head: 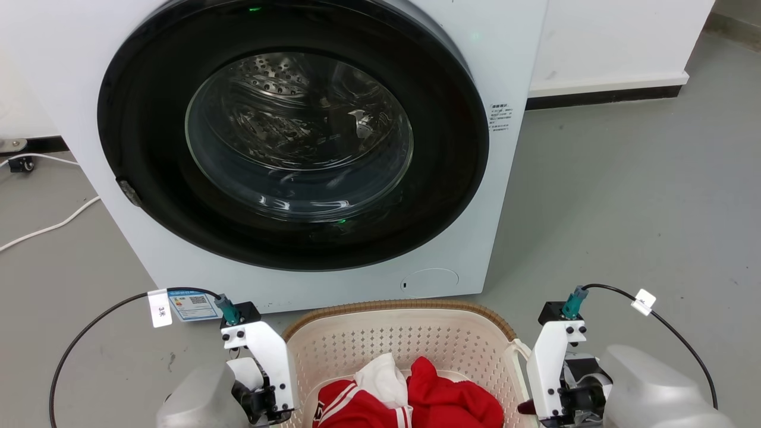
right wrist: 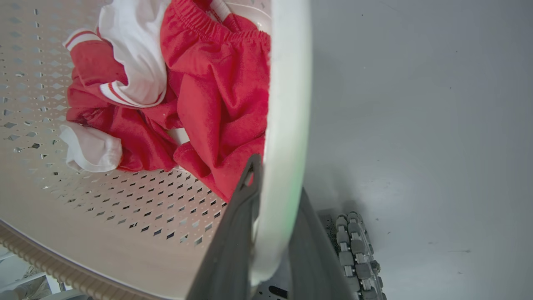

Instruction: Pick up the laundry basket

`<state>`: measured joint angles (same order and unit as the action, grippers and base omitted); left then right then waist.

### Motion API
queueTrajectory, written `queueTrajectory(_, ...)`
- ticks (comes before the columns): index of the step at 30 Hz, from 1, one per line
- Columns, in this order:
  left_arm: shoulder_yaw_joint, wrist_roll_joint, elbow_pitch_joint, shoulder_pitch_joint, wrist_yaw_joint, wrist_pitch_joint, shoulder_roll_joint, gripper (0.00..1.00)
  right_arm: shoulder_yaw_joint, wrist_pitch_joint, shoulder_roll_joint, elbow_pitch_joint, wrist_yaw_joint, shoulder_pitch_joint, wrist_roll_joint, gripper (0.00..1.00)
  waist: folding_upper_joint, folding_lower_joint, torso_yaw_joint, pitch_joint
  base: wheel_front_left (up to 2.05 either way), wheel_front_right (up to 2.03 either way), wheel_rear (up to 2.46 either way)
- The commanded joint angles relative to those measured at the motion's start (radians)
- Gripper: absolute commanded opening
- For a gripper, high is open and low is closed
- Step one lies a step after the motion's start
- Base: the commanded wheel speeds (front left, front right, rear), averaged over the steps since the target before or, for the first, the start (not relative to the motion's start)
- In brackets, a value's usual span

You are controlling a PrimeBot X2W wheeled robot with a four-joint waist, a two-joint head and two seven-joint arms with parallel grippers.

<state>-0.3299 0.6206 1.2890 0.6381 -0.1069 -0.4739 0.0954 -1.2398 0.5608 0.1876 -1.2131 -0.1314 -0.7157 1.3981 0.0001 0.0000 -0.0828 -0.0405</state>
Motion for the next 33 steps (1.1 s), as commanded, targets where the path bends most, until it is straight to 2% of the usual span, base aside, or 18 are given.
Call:
queueTrajectory(1,-0.002,0.004,0.000,-0.008,-0.003,-0.002,0.020,0.00,-0.006,-0.002,0.018,-0.013,0.001,0.006,-0.012,0.00,-0.0001,0.0000,0.000,0.001,0.00,0.00,0.00)
queueTrajectory(33,-0.026,0.026,0.000,-0.017,-0.004,0.014,0.025,0.00,-0.011,-0.010,0.026,-0.017,0.001,0.016,-0.010,0.00,-0.0001,0.0000,0.005,0.009,0.00,0.00,0.00)
